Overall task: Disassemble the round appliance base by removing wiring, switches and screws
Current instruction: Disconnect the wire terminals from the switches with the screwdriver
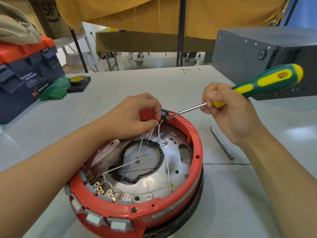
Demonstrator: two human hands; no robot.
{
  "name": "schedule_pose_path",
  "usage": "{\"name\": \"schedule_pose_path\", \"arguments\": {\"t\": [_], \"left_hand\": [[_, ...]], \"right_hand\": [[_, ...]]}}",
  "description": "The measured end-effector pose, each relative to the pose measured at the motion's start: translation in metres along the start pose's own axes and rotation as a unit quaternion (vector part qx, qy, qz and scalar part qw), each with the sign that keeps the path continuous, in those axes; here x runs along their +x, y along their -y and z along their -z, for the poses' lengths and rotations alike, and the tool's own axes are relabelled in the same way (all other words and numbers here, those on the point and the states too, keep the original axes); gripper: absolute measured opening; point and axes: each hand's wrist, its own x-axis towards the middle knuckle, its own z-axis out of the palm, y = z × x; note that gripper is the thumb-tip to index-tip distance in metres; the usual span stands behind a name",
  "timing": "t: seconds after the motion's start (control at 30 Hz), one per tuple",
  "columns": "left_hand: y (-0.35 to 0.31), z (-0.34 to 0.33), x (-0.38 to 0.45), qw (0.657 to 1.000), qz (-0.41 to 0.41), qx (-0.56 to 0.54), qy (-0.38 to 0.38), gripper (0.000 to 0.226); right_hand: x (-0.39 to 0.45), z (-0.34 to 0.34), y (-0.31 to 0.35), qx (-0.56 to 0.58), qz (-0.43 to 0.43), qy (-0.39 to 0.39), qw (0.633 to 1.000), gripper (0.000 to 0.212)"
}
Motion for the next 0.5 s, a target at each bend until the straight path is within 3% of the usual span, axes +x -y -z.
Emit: {"name": "schedule_pose_path", "arguments": {"t": [0.5], "left_hand": [[0.0009, -0.0001, 0.0006, 1.000, -0.003, -0.002, 0.002, 0.010]], "right_hand": [[0.0036, 0.0017, -0.0060, 0.071, -0.027, -0.024, 0.997, 0.015]]}}
